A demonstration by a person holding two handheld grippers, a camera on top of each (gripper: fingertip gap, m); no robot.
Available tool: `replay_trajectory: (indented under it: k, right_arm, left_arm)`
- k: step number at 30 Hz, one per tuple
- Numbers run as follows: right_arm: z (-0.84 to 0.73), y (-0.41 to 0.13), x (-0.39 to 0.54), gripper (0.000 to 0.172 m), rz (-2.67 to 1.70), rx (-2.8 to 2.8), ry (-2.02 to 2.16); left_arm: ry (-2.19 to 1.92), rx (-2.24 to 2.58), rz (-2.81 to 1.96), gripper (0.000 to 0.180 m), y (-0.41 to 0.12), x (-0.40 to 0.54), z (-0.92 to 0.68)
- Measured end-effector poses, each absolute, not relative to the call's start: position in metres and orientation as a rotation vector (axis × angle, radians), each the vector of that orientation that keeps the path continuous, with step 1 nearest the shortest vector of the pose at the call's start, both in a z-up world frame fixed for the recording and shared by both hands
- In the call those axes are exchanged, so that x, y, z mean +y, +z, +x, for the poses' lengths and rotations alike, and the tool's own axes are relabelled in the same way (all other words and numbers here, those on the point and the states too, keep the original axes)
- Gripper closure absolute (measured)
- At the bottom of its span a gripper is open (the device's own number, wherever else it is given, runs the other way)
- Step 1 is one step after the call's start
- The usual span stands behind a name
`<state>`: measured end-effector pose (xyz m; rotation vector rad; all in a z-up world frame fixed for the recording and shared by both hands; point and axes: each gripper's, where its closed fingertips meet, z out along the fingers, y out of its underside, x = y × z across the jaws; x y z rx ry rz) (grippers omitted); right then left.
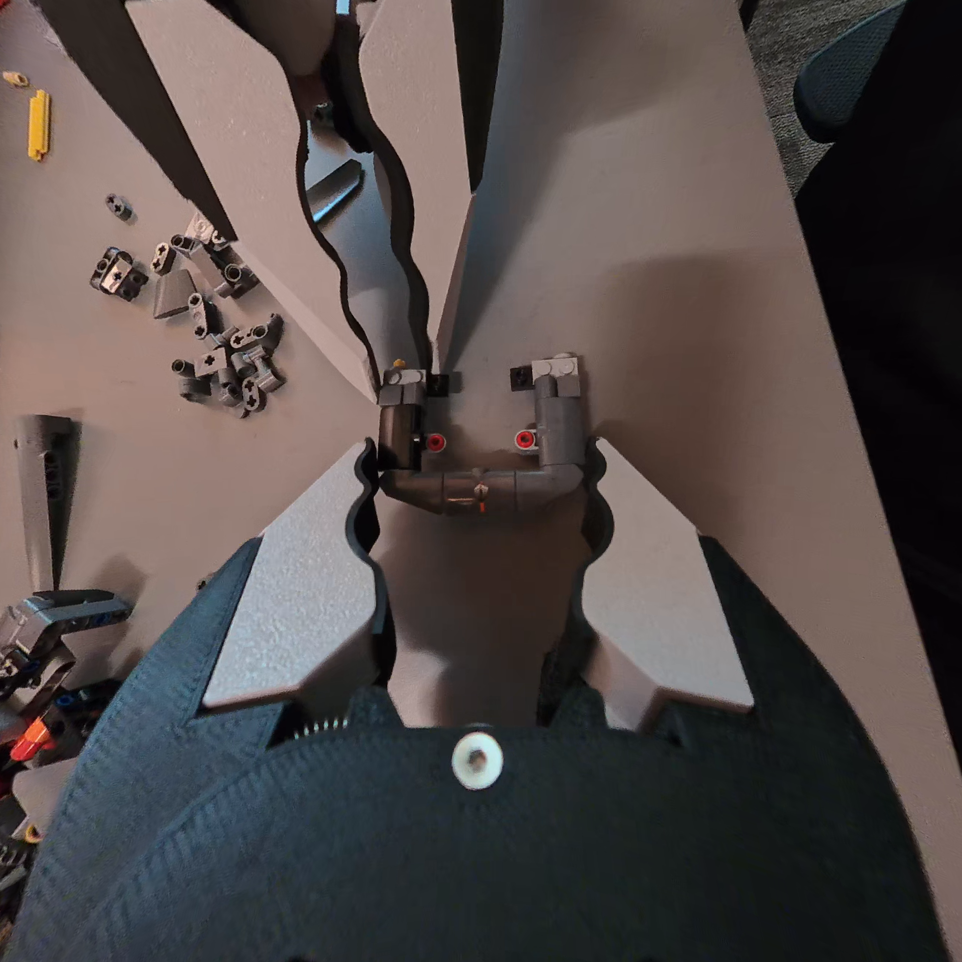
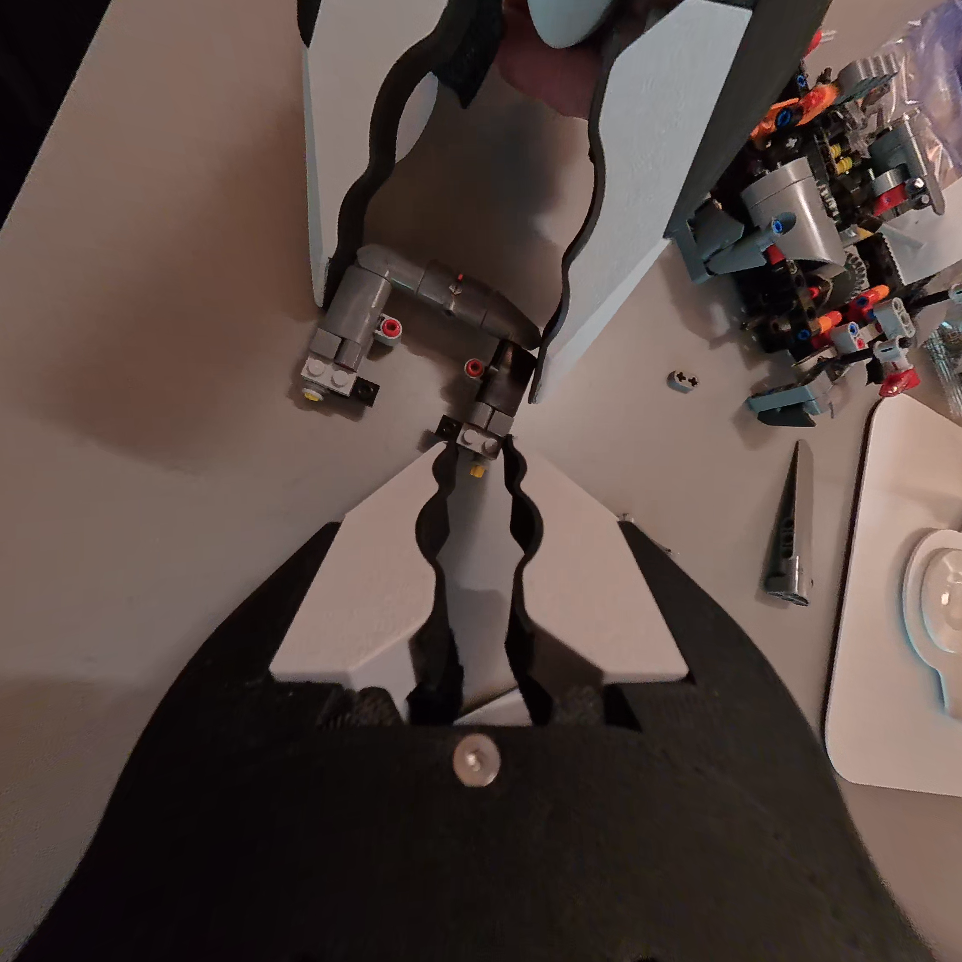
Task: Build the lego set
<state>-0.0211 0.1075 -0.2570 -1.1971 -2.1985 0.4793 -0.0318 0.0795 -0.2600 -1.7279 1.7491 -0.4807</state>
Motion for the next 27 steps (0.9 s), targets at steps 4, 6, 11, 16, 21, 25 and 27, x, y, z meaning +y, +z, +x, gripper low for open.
replay_trajectory:
  k: [4,6,11,16,21,25,27]
  right_arm:
    - [-0.020,-0.255,0.111,0.157,-1.208,-2.175,0.480]
    - [-0.020,-0.255,0.112,0.157,-1.211,-2.166,0.484]
    - [-0.019,-0.251,0.117,0.157,-1.232,-2.121,0.492]
    - [-0.016,-0.243,0.129,0.143,-1.268,-2.044,0.493]
    - [-0.009,-0.233,0.144,0.142,-1.281,-1.956,0.522]
    - [-0.009,-0.232,0.151,0.143,-1.296,-1.908,0.556]
    - [-0.009,-0.232,0.152,0.144,-1.282,-1.898,0.546]
  left_arm:
    - [-0.459,1.725,-1.733,0.103,-0.259,0.083,-0.031]
    - [-0.458,1.723,-1.732,0.103,-0.259,0.084,-0.031]
    - [-0.445,1.694,-1.730,0.104,-0.257,0.089,-0.030]
    - [-0.412,1.655,-1.724,0.104,-0.252,0.096,-0.031]
    - [-0.403,1.625,-1.707,0.104,-0.242,0.101,-0.033]
    - [-0.396,1.622,-1.708,0.103,-0.241,0.103,-0.034]
    - [-0.400,1.624,-1.707,0.103,-0.240,0.103,-0.033]
